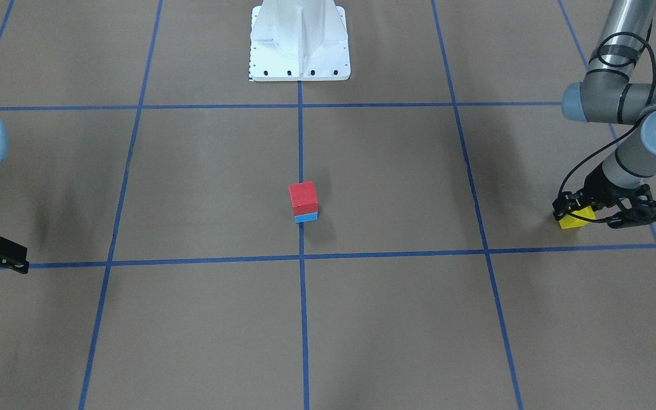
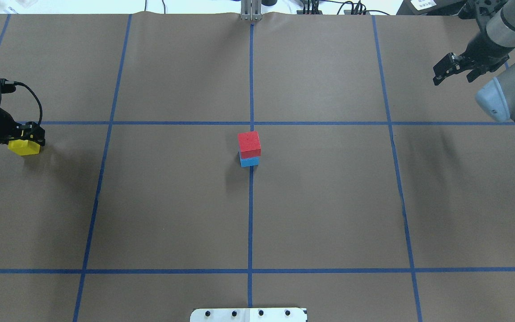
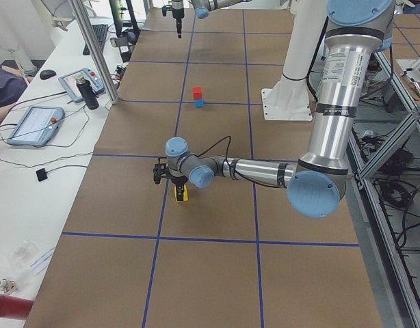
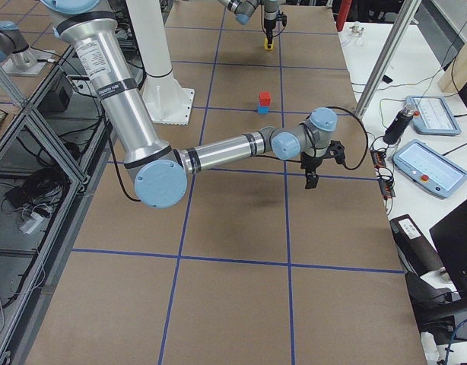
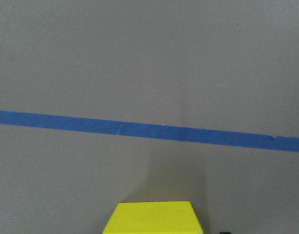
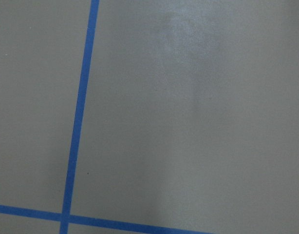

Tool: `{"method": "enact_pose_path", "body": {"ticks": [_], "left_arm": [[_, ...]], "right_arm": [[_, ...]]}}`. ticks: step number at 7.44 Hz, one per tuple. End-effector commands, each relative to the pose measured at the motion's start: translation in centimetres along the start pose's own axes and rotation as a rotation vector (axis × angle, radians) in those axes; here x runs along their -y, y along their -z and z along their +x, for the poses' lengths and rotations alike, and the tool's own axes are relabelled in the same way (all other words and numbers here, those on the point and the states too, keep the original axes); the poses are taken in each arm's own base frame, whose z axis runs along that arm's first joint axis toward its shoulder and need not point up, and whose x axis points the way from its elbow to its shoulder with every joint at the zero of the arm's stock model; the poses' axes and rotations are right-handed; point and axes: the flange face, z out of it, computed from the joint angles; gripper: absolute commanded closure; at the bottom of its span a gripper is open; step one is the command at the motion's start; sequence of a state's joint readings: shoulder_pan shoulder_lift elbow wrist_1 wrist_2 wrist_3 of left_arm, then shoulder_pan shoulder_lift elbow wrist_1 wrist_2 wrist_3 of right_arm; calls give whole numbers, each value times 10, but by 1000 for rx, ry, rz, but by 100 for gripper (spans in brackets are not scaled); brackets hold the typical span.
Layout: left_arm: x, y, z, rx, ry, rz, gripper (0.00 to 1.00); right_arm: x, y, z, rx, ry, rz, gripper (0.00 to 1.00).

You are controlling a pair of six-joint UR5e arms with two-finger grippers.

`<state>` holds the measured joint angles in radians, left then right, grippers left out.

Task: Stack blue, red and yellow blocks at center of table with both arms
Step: 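Lower the left gripper onto the yellow cube and close it, then carry the yellow cube with the left gripper above the red cube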

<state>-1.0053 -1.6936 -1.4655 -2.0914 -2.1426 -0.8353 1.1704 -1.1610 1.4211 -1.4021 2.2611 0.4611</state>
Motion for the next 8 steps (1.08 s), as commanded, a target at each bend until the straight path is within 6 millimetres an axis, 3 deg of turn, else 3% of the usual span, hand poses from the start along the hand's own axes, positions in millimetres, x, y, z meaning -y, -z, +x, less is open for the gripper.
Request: {"method": "enact_pose_path", "body": {"ticks": [1, 2, 3, 4, 5, 8], "left_arm": [[-4, 25, 19, -20, -15, 1, 100], [-2, 48, 43, -16, -12, 0, 100], [19, 80, 99, 18, 14, -26, 100], [39, 136, 180, 51, 35, -50, 100], [36, 170, 258, 47, 5, -71, 100], [0, 202, 423, -43, -3, -97, 100]], "right_arm": [[1, 0, 0, 0, 0, -1, 1], [1, -1, 1, -1, -1, -2, 1], [0, -1, 1, 1, -1, -2, 1], [0, 0, 0, 1, 0, -1, 1], [0, 0, 0, 1, 0, -1, 1], [0, -3, 2, -2, -3, -7, 1]]}}
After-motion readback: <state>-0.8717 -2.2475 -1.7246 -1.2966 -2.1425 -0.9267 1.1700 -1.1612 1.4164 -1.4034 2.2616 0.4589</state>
